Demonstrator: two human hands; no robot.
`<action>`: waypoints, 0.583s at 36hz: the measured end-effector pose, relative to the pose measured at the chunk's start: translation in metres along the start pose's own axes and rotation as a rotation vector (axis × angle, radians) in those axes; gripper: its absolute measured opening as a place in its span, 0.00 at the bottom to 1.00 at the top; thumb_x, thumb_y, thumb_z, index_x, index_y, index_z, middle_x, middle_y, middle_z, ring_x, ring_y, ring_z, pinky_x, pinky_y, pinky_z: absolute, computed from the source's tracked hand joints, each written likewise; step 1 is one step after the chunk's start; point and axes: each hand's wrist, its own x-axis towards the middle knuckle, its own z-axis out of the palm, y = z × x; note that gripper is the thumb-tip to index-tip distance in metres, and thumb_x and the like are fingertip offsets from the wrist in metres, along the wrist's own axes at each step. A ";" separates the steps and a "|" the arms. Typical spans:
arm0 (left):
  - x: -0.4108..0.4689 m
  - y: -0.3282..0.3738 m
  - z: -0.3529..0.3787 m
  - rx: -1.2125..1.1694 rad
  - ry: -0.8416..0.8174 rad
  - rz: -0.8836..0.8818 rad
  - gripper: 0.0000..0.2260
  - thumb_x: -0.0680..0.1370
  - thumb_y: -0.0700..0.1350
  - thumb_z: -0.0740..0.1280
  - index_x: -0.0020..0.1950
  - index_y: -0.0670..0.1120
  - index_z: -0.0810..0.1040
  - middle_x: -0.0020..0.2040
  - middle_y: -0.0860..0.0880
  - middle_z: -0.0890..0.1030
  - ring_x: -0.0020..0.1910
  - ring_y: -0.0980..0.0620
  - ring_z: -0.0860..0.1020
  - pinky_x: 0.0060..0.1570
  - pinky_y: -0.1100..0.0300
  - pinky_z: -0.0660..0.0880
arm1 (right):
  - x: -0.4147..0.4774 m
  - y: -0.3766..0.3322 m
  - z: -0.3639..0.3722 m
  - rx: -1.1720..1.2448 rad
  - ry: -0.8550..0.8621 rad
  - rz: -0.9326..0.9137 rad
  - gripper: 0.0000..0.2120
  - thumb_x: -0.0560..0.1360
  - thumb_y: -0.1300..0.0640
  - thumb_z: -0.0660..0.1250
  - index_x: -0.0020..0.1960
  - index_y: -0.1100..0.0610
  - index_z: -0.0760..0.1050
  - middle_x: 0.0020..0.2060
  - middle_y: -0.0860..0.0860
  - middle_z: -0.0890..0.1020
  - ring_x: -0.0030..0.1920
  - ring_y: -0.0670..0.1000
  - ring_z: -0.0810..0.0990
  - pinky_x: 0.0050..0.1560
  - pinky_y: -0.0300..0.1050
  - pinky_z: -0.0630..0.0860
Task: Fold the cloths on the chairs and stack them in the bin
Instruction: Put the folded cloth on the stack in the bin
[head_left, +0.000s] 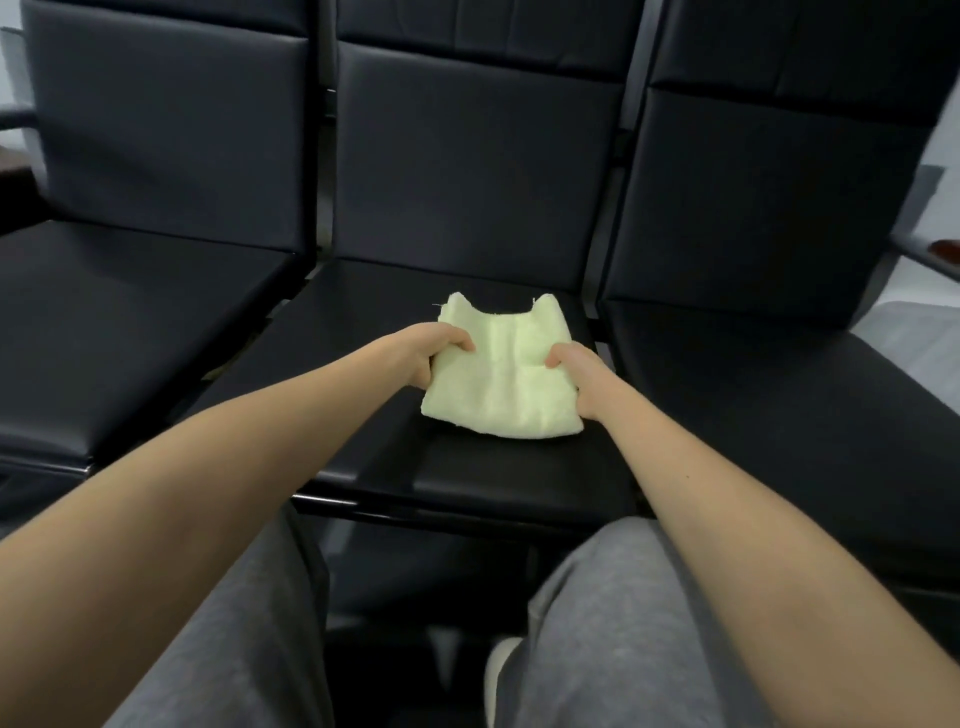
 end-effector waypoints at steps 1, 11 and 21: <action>-0.003 0.002 0.006 -0.025 -0.042 0.013 0.21 0.72 0.37 0.70 0.63 0.43 0.72 0.58 0.43 0.77 0.56 0.41 0.77 0.55 0.42 0.74 | -0.004 0.000 -0.008 0.011 0.016 -0.003 0.15 0.72 0.63 0.60 0.59 0.55 0.70 0.58 0.57 0.75 0.57 0.60 0.75 0.59 0.58 0.73; -0.035 0.009 0.090 -0.047 -0.331 0.092 0.18 0.74 0.44 0.72 0.62 0.44 0.75 0.58 0.44 0.80 0.55 0.43 0.79 0.48 0.44 0.76 | -0.046 0.003 -0.105 0.010 0.194 0.056 0.14 0.67 0.42 0.66 0.45 0.52 0.75 0.37 0.51 0.79 0.36 0.54 0.79 0.34 0.46 0.77; -0.064 -0.032 0.217 0.095 -0.728 0.155 0.20 0.79 0.36 0.63 0.69 0.49 0.68 0.61 0.44 0.78 0.55 0.45 0.79 0.46 0.49 0.78 | -0.134 0.106 -0.231 0.356 0.201 -0.251 0.35 0.69 0.53 0.75 0.71 0.55 0.63 0.65 0.57 0.75 0.61 0.60 0.78 0.59 0.62 0.74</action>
